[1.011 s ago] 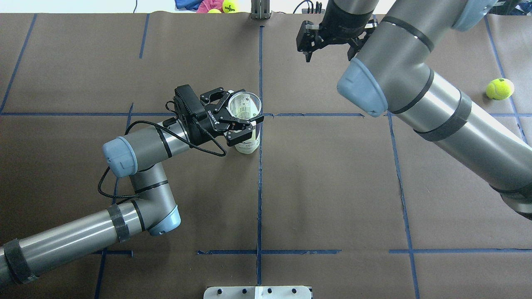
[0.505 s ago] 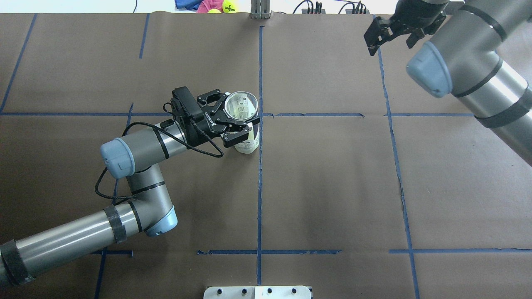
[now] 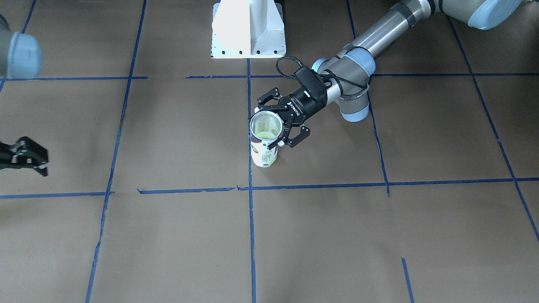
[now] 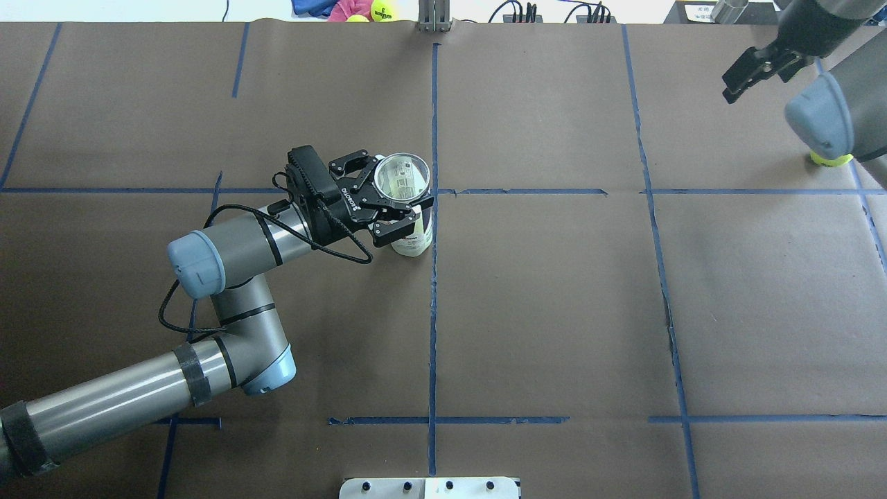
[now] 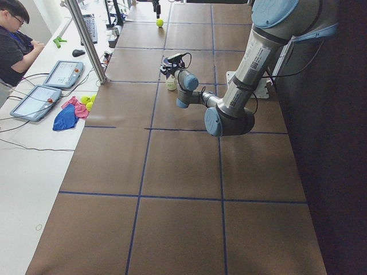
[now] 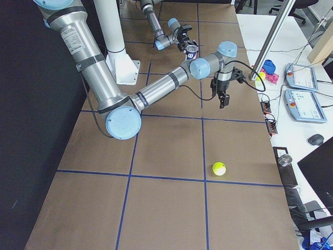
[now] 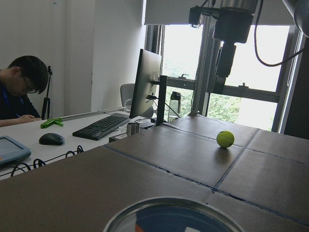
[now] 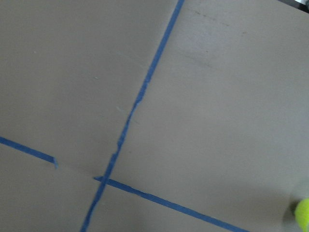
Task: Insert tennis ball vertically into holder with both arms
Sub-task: 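Move the right gripper back toward the second tennis ball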
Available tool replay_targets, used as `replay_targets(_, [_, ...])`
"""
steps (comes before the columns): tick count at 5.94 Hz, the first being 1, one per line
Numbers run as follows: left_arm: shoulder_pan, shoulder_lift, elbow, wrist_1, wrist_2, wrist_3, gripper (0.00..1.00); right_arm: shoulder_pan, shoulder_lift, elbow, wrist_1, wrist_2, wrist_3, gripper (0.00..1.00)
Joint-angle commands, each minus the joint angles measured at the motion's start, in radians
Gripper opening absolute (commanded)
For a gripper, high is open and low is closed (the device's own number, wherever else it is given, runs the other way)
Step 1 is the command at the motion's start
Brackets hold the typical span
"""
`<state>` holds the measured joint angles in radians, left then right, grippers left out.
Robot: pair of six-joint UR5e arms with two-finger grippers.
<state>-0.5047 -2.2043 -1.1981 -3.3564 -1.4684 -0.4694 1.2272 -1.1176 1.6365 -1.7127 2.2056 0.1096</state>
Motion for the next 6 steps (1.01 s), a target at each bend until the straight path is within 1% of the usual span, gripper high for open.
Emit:
replay_targets(1, [0.0, 0.0, -0.002, 0.0, 0.0, 0.0, 0.89, 0.101, -0.028, -0.186, 0.141, 0.026, -0.221, 1.0])
replay_targets(2, [0.0, 0.0, -0.002, 0.0, 0.0, -0.002, 0.89, 0.113, -0.047, -0.313, 0.304, 0.028, -0.263, 1.0])
replay_targets(3, [0.0, -0.002, -0.002, 0.0, 0.0, -0.002, 0.89, 0.114, -0.066, -0.421, 0.458, 0.028, -0.271, 1.0])
replay_targets(4, [0.0, 0.0, -0.002, 0.0, 0.0, -0.002, 0.89, 0.114, -0.086, -0.484, 0.549, 0.026, -0.275, 1.0])
replay_targets(6, [-0.001, 0.0, -0.002, 0.0, 0.0, -0.002, 0.89, 0.107, -0.111, -0.544, 0.602, 0.014, -0.297, 1.0])
